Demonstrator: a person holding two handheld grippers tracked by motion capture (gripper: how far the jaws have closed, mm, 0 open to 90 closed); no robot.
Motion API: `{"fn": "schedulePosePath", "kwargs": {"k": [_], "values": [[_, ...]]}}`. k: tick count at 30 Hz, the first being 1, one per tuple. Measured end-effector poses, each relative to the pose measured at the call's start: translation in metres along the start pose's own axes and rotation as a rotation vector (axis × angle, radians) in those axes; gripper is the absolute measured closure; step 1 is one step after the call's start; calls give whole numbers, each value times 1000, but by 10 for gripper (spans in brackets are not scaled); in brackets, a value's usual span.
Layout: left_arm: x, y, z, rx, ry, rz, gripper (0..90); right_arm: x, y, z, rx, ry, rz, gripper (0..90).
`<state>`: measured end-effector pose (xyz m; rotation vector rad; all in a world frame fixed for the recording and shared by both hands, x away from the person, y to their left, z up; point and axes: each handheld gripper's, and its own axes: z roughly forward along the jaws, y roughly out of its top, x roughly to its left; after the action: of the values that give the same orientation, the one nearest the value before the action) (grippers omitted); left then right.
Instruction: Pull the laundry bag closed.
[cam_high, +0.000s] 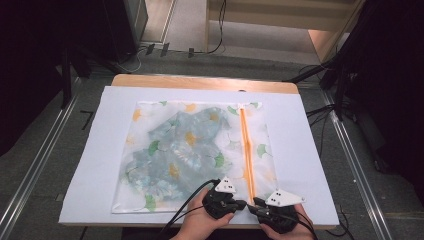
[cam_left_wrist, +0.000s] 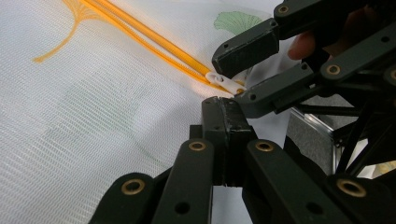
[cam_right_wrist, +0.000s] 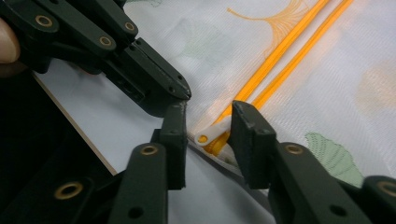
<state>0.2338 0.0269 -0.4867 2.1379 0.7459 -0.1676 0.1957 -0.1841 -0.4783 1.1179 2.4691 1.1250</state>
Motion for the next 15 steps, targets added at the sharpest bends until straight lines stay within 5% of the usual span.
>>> {"fn": "schedulePosePath", "kwargs": {"k": [4,7,15], "values": [[0,0,0,-3,2,-8,900,-4,0,-4,-12,21,19,811],[0,0,0,1,4,-2,900,-8,1,-9,-34,-14,38,898],[1,0,0,-1,-3,-5,900,-8,3,-7,-29,-12,43,900]]}}
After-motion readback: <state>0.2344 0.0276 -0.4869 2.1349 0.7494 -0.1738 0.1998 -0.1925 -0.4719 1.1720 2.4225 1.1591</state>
